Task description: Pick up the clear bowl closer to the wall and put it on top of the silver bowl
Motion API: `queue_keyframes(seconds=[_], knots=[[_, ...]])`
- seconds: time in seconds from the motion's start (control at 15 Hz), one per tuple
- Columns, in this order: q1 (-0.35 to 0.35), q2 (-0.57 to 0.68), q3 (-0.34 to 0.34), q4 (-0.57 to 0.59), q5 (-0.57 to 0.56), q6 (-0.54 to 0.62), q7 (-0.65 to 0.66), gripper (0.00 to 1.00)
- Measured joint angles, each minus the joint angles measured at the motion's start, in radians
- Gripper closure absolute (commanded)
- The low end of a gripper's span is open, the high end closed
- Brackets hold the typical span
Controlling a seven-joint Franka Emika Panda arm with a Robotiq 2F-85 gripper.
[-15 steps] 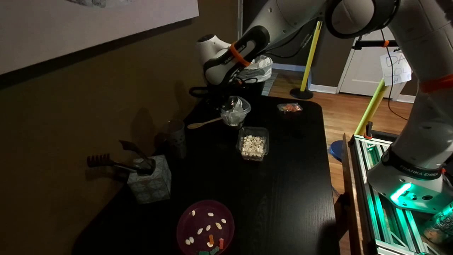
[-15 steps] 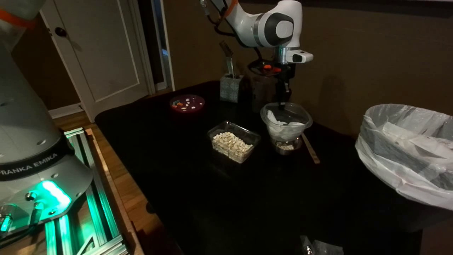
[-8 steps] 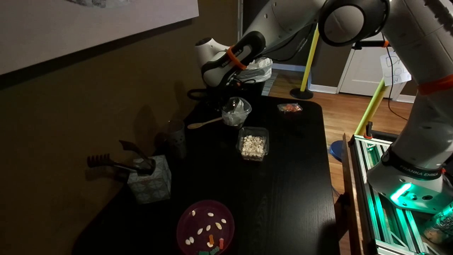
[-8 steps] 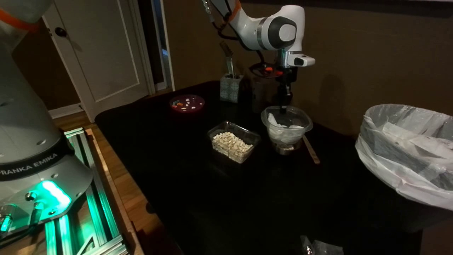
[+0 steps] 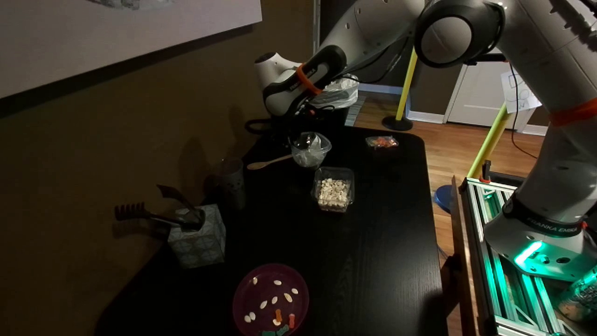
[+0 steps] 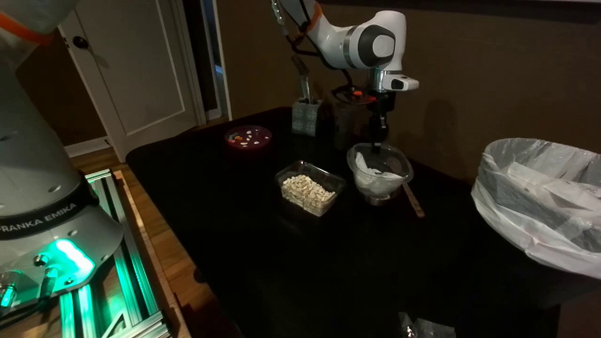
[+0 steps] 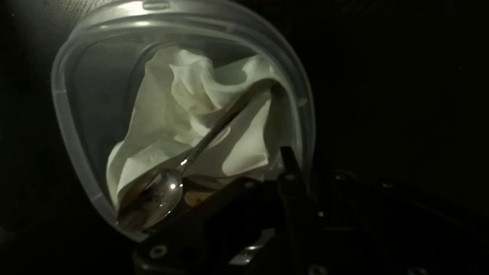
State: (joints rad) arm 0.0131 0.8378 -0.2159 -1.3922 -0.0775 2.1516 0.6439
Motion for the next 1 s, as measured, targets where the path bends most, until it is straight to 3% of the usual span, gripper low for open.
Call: queue_keyframes(seconds=[0.47,0.8,1.0], knots=[[0.002,0.003,0.0,0.017,0.0,0.0,0.002,0.02],[0.014,-0.037,0.014,0.009,0.0,0.019,-0.005,0.0],[0.028,-0.129,0.052,-0.073,0.0,0.106,-0.074,0.0]])
